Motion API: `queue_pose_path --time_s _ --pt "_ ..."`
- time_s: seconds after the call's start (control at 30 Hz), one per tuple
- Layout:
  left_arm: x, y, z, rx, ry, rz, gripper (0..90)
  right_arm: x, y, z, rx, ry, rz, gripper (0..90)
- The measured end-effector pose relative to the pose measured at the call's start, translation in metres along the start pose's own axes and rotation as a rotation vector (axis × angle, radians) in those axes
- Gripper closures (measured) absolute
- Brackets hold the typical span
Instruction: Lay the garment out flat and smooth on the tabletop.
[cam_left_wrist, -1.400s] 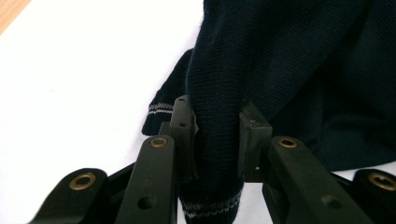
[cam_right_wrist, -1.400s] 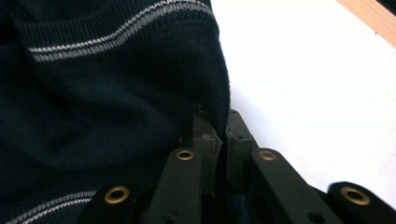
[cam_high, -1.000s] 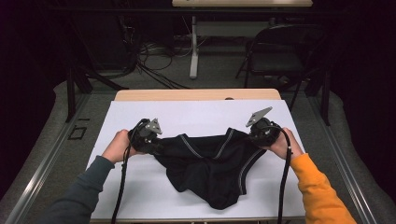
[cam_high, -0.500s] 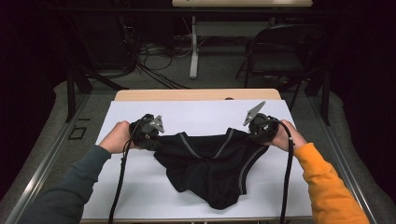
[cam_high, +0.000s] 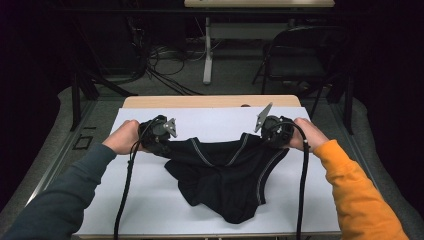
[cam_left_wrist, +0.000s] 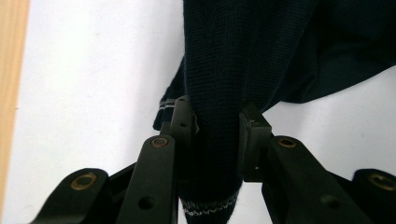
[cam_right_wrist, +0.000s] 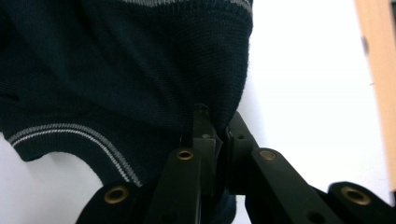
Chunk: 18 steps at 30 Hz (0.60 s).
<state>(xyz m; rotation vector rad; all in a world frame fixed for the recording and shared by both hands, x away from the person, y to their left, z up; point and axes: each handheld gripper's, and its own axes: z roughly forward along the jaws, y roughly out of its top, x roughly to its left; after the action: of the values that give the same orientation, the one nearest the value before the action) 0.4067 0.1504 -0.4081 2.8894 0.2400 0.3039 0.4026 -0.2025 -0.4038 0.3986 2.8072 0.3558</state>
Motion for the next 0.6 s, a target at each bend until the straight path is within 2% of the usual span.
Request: queue_pose_path --time_s 0.27,0.6 --pt "0.005 0.004 -0.014 0.03 0.022 0.027 72.8 -0.003 0.016 -0.019 0.031 -0.03 -0.067 86.2" --pt "0.014 0.011 -0.044 0.044 0.078 0.045 72.8 -0.016 0.03 -0.048 0.045 -0.122 -0.085 86.3"
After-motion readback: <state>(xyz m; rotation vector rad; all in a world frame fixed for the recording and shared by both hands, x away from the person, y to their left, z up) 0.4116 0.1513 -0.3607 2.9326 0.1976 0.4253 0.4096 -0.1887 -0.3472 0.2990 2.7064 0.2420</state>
